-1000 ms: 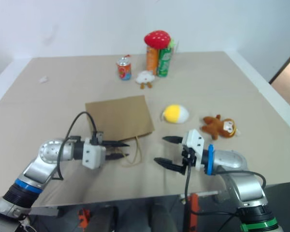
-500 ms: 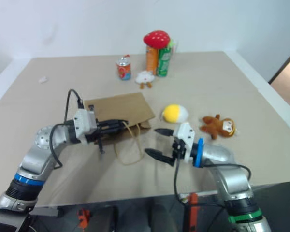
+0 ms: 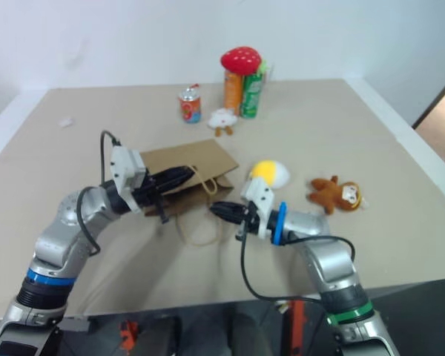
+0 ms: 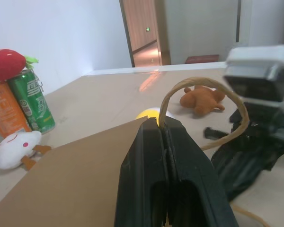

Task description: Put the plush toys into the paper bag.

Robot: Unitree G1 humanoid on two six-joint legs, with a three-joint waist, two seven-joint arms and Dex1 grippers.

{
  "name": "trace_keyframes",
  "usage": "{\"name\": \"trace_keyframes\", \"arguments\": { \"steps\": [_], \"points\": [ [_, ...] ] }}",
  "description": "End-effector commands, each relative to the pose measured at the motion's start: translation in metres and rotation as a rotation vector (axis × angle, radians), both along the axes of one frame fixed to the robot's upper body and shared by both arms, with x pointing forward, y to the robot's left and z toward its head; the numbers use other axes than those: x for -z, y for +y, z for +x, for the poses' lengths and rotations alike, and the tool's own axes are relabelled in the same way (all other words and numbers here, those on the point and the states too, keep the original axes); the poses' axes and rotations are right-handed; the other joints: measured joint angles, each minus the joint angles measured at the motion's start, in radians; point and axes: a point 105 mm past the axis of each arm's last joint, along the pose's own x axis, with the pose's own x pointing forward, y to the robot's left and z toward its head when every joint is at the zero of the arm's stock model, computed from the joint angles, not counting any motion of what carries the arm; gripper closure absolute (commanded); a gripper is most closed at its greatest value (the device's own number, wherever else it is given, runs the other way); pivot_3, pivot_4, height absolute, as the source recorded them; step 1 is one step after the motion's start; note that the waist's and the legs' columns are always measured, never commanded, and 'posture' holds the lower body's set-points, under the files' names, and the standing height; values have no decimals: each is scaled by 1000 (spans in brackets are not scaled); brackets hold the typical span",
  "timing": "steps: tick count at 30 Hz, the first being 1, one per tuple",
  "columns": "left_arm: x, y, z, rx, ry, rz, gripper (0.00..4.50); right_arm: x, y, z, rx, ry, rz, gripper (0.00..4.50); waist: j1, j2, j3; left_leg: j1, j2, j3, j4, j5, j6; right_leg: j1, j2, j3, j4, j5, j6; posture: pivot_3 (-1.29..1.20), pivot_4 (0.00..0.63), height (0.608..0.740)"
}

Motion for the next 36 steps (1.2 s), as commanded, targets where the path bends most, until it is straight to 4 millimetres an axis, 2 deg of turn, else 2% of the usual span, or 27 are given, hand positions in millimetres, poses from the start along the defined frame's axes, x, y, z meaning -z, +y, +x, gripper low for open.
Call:
{"name": "trace_keyframes", "arguments": {
  "steps": [1, 4, 9, 17, 20, 28, 36],
  "points": [
    [-19, -4, -7, -2, -39, -60, 4500, -16, 19, 16, 47, -20, 54, 4316, 0, 0, 0, 0, 0, 0, 0, 0, 0, 0, 0, 0, 0, 0, 0, 0, 150, 740],
    [-21, -5, -7, -18, -37, -80, 4500, -13, 28, 25, 89, -18, 54, 4316, -1, 0, 0, 0, 0, 0, 0, 0, 0, 0, 1, 0, 0, 0, -1, 0, 150, 740],
    [-26, -1, -2, -96, -37, -133, 4500, 8, 38, 40, 176, -13, -23, 4316, -1, 0, 0, 0, 1, 0, 0, 0, 0, 0, 2, 0, 1, 1, -1, 0, 150, 740],
    [-38, 5, 4, -187, -57, -192, 4500, 45, 33, 48, 233, -21, -178, 4316, -1, 0, 0, 0, 1, 0, 0, 0, 0, -1, 1, 1, 1, 1, -1, 0, 150, 740],
    [-47, 5, 5, -195, -92, -199, 4500, 50, 30, 49, 245, -15, -182, 4316, -1, 0, 0, 1, 1, 0, 0, 0, 0, 0, 2, 1, 1, 1, -2, 0, 150, 740],
    [-73, -8, -10, -101, -232, -144, 4500, 49, 26, 54, 300, -5, -157, 4316, -1, -1, 0, 2, 1, 0, 0, 5, 1, 1, 3, 2, 1, 5, -2, 0, 150, 740],
    [-92, -12, -16, -71, -324, -128, 4500, 48, 24, 54, 302, 2, -154, 4316, -2, -1, 0, 2, 1, 0, 0, 6, 2, 1, 11, 14, 1, 6, -2, 0, 150, 740]
  ]
}}
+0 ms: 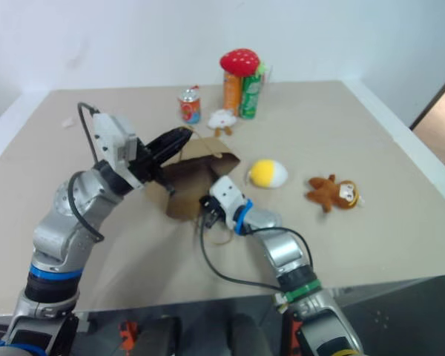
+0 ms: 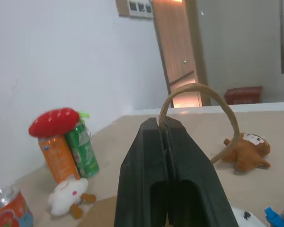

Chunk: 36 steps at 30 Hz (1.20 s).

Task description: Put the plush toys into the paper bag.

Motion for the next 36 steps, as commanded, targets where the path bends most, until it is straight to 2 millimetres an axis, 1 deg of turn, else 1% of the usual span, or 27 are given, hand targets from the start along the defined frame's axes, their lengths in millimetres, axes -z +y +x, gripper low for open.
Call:
{"name": "trace_keyframes", "arguments": {
  "steps": [1, 3, 6, 9, 12, 19, 21, 23, 25, 28, 30, 31, 34, 36],
  "points": [
    [-33, -2, -13, -4, -160, -20, 4500, 6, -13, 6, 57, 23, -11, 4316, -1, 0, 0, 0, 0, 0, 0, 0, 0, 0, 2, 2, 0, 0, 0, 0, 150, 740],
    [-39, 2, -10, -50, -167, -68, 4500, 6, -15, 5, 56, 24, -14, 4316, -1, 0, 0, 0, 0, 0, 0, 0, 0, 0, 3, 5, 0, 0, 0, 0, 150, 740],
    [-45, 4, -11, -97, -198, -103, 4500, 7, -16, 4, 54, 33, -16, 4316, -1, 0, 0, -1, 0, 0, 0, 0, 0, 0, 4, 7, 0, 0, 0, 0, 150, 740],
    [-47, 5, -11, -120, -205, -122, 4500, 8, -16, 3, 53, 39, -15, 4316, -1, 0, 0, -1, -1, 1, 0, 0, 0, 0, 4, 9, 0, 0, 1, 0, 150, 740],
    [-49, 14, -4, -175, -176, -182, 4500, 8, -16, 3, 49, 40, -18, 4316, -1, 0, 0, -1, -1, 1, 0, 0, 0, 0, 4, 9, -1, 0, 1, 0, 150, 740],
    [-48, 14, -2, -177, -160, -201, 4500, 7, -19, 4, 51, 36, -24, 4316, -1, 0, 0, -2, -1, 1, 0, 0, 0, 0, 4, 10, -2, 1, 2, 0, 150, 740],
    [-39, 11, 0, -155, -110, -189, 4500, 7, -20, 4, 53, 34, -25, 4316, -1, 0, 0, -2, -1, 1, 0, 0, 0, 0, 4, 10, -3, 1, 2, 0, 150, 740],
    [-19, 7, 1, -127, -45, -141, 4500, 4, -22, 4, 54, 29, -19, 4316, -1, 0, 0, -2, -1, 1, 0, 0, 0, 0, 4, 11, -3, 1, 2, 0, 150, 740],
    [-7, 7, 2, -133, -18, -109, 4500, 0, -22, 3, 41, 21, -15, 4316, -1, 0, 0, -2, -1, 1, 0, 0, 0, 0, 4, 11, -3, 1, 2, 0, 150, 740],
    [13, 7, 1, -100, 83, -98, 4500, -13, -25, -3, 1, -3, 2, 4316, -1, 0, 0, -3, -1, 2, -1, 0, 0, 0, 5, 12, -5, 1, 2, 0, 150, 740],
    [19, 7, 0, -80, 124, -96, 4500, -18, -27, -5, -10, -13, 4, 4316, 1, 0, 0, -5, -1, 2, -1, 0, 0, -1, 4, 12, -6, 1, 3, 0, 150, 740],
    [20, 9, 2, -82, 154, -122, 4500, -19, -29, -6, -16, -18, -7, 4316, 2, 0, 0, -6, -1, 1, -1, 0, 0, -1, 5, 12, -7, 1, 3, 0, 150, 740],
    [20, 14, 6, -87, 195, -163, 4500, -21, -34, -11, -32, -32, -35, 4316, 0, 0, 0, -8, -2, 1, -1, 0, 0, -2, 4, 13, -9, 2, 4, 0, 150, 740],
    [19, 13, 6, -83, 198, -161, 4500, -30, -37, -16, -48, -37, -13, 4316, 0, 0, 0, -8, -2, 1, -1, 0, 0, -2, 5, 13, -9, 2, 4, 0, 150, 740]
  ]
}}
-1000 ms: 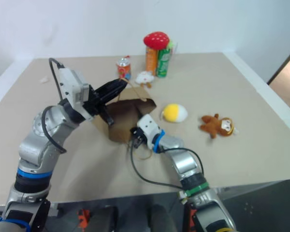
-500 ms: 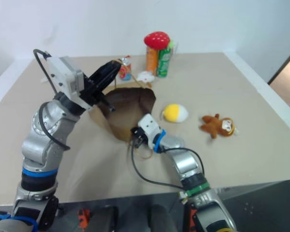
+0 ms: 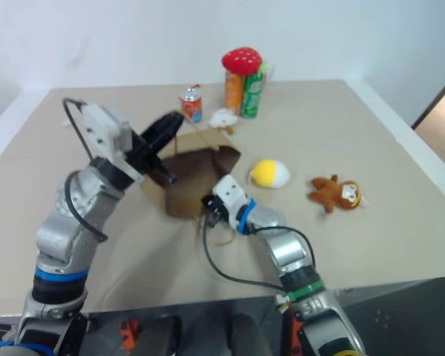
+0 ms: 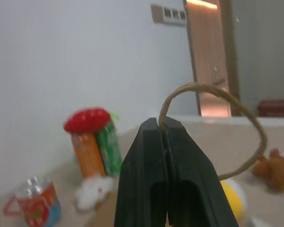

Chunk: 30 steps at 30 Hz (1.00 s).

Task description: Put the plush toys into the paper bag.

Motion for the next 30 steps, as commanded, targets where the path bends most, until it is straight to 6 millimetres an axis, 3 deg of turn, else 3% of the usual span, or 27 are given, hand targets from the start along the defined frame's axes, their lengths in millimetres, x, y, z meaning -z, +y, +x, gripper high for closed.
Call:
{"name": "trace_keyframes", "arguments": {
  "steps": [1, 3, 8, 10, 12, 13, 14, 16, 18, 22, 30],
  "points": [
    [-11, 7, -1, 8, 18, -68, 4500, -28, -10, -15, -58, -60, 30, 4316, 0, 0, 0, 0, 0, 0, -1, 0, 0, 0, 0, 0, 0, 0, 0, 0, 150, 740],
    [-10, 6, -3, 12, 19, -62, 4500, -39, -15, -21, -72, -60, 68, 4316, 0, 0, 0, 0, 0, 0, -1, 0, 0, -1, 1, 0, 0, 0, 0, 0, 150, 740],
    [-7, 5, -9, 51, 37, -54, 4500, -77, -51, -44, -103, -21, 220, 3008, 1, 0, 1, 0, 0, 0, -1, 0, 0, 0, 1, 0, 0, 0, 0, 0, 150, 740],
    [-4, 5, -11, 62, 49, -49, 4500, -85, -75, -43, -54, 8, 261, 2155, 1, 0, 1, -1, 0, 0, -1, 0, 0, -1, 1, 0, -1, 0, 0, 0, 150, 740],
    [-3, 6, -12, 71, 56, -47, 4500, -85, -93, -35, 14, -5, 240, 1538, 1, 0, 1, -1, 0, 0, -1, 0, 0, -1, 0, 1, -1, 0, 0, 0, 150, 740],
    [-3, 6, -13, 73, 56, -47, 4500, -84, -100, -30, 48, -21, 219, 1538, 1, 0, 1, -1, 0, 0, -1, 0, 0, -1, 0, 1, -1, 0, 0, 0, 150, 740],
    [-3, 5, -14, 83, 59, -43, 4500, -82, -110, -19, 117, -53, 175, 737, 0, 0, 1, -1, 0, 1, -1, 0, 0, -1, 1, 1, -2, 0, 0, 0, 150, 740],
    [-2, 4, -18, 101, 64, -35, 4500, -78, -125, -1, 219, -103, 100, 94, -3, 0, 1, 0, 1, 1, -1, 0, 0, -1, 1, 1, -2, 0, 0, 0, 150, 740],
    [-2, 4, -19, 110, 70, -33, 4500, -76, -129, 13, 261, -131, 59, 94, -6, 0, 1, 0, 1, 2, -1, 0, 0, -1, 1, 2, -1, -1, 0, 0, 150, 740],
    [-1, 3, -21, 114, 76, -30, 4500, -70, -115, 36, 249, -166, 26, 94, -14, 0, 1, 0, 1, 6, -1, 0, 0, -2, 1, 6, -1, 1, 1, 0, 150, 740],
    [-3, 4, -23, 102, 71, -24, 4500, -42, -110, 59, 260, -119, -43, 94, -21, 0, 1, 0, 1, 9, -1, -1, 1, -3, 1, 9, -2, 1, 3, 0, 150, 740]
  ]
}}
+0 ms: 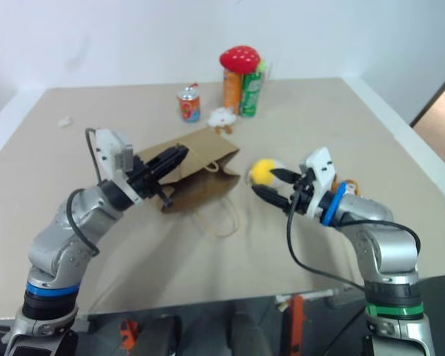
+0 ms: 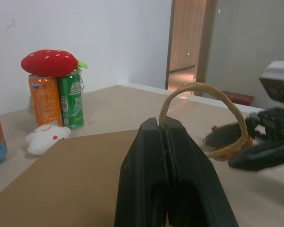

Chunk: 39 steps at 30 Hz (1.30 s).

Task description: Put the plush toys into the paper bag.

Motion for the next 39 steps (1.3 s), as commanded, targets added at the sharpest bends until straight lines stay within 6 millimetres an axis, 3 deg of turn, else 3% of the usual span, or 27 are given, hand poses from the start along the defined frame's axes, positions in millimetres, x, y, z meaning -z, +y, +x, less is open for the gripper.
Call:
{"name": "trace_keyframes", "arguments": {
  "steps": [1, 8, 11, 16, 19, 23, 26, 31, 35, 39],
  "points": [
    [-12, 1, -8, -3, -57, -1, 4500, 6, -7, 15, 36, -12, -50, 619, 0, 0, 0, 0, 0, 0, 0, 0, 0, 0, 0, 0, 0, 0, 0, 0, 150, 740],
    [-14, 1, -7, -16, -61, -10, 4500, 10, -6, 15, 24, -23, -41, 3162, 0, 0, 0, 1, -1, 1, 1, 0, 0, 1, 0, 2, 0, 1, 1, 0, 150, 740],
    [-14, 1, -6, -20, -60, -16, 4500, 6, -6, 13, 19, -47, -46, 4030, 0, 0, 0, 1, -1, 1, 1, 0, 0, 1, 0, 2, 0, 1, 1, 0, 150, 740],
    [-16, 3, -5, -43, -72, -16, 4500, -33, 2, -6, -103, -139, -18, 4030, 0, 0, 0, 1, -1, 1, 1, 0, 0, 1, 0, 2, 0, 1, 2, 0, 150, 740],
    [-15, 4, -4, -52, -74, -11, 4500, -58, 15, -41, -294, -119, 19, 4030, 0, 0, 0, 0, -1, 2, 1, 0, 0, 0, 0, 3, 0, 1, 2, 0, 150, 740],
    [-16, 4, -4, -58, -81, -2, 4500, -59, 41, -89, -526, -8, 26, 4030, 1, 1, 1, 0, -1, 1, 0, 0, 0, 0, 0, 3, 0, 1, 2, 0, 150, 740],
    [-16, 3, -3, -60, -85, 0, 4500, -58, 58, -105, -599, 31, 52, 4030, 1, 0, 0, 0, 0, 1, 0, -1, 1, 0, 1, 2, 0, 0, 3, 0, 150, 740],
    [-16, 0, -5, -50, -81, -12, 4500, -49, 85, -88, -541, -6, 73, 4030, -2, 0, 1, 2, 1, 1, 2, 0, 1, 1, 4, 5, 0, 1, 2, 0, 150, 740],
    [-16, -3, -7, -44, -78, -20, 4500, -39, 114, -61, -466, -33, 94, 4030, -2, 0, 1, 0, 0, 2, 2, 0, 1, 0, 4, 8, 0, 1, 2, 0, 150, 740],
    [-18, -6, -8, -36, -79, -29, 4500, -37, 126, -50, -440, -68, 87, 4030, -2, 0, 1, 0, 1, 2, 1, 0, 0, -1, 5, 8, 0, 2, 2, 0, 150, 740]
  ]
}}
